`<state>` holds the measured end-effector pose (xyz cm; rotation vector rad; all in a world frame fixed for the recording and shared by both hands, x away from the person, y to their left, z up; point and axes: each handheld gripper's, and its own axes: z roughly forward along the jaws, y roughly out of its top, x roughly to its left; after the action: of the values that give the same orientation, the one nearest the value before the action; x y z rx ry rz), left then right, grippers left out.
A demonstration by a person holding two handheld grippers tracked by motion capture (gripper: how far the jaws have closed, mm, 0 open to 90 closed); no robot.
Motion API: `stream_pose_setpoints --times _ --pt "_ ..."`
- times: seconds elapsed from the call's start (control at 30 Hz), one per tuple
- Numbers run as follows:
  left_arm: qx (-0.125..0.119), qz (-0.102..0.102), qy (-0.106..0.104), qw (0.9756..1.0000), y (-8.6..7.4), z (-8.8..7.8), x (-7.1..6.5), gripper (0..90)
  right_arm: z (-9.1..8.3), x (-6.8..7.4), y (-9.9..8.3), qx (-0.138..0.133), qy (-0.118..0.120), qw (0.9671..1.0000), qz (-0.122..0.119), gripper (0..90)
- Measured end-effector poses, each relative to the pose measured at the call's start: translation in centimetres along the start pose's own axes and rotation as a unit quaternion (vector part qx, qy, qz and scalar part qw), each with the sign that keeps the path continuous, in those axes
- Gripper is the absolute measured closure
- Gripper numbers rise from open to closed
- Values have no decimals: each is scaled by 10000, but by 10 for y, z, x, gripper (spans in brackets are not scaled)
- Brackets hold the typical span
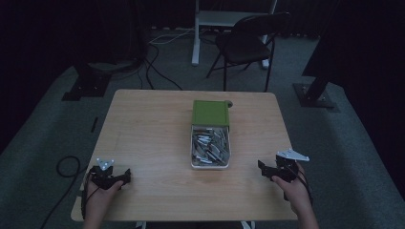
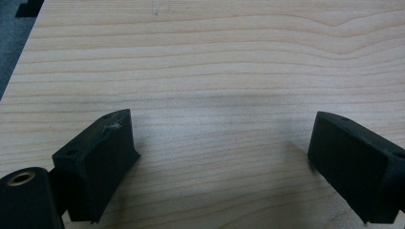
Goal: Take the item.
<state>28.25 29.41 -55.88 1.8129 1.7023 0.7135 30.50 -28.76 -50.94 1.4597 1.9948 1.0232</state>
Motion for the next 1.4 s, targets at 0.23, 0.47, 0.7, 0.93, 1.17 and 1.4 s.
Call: stream_pose_setpoints --times 0.23,0.47,0.7,0.93,1.17,1.4 --pt "0 0 0 10000 0 0 0 94 -11 14 18 -262 225 9992 -182 182" --pt "1 1 0 10000 0 0 0 93 -20 31 34 -488 476 9971 -341 182" --pt "-3 -2 -1 10000 0 0 0 94 -23 48 45 -607 637 9940 -645 182" --pt "-1 0 -2 10000 0 0 0 94 -20 64 53 -641 741 9909 -919 203" --pt "-3 4 -6 10000 0 0 0 94 -16 81 61 -692 966 9843 -1302 242" --pt "-8 2 -6 10000 0 0 0 94 -7 99 65 -605 1191 9771 -1659 285"
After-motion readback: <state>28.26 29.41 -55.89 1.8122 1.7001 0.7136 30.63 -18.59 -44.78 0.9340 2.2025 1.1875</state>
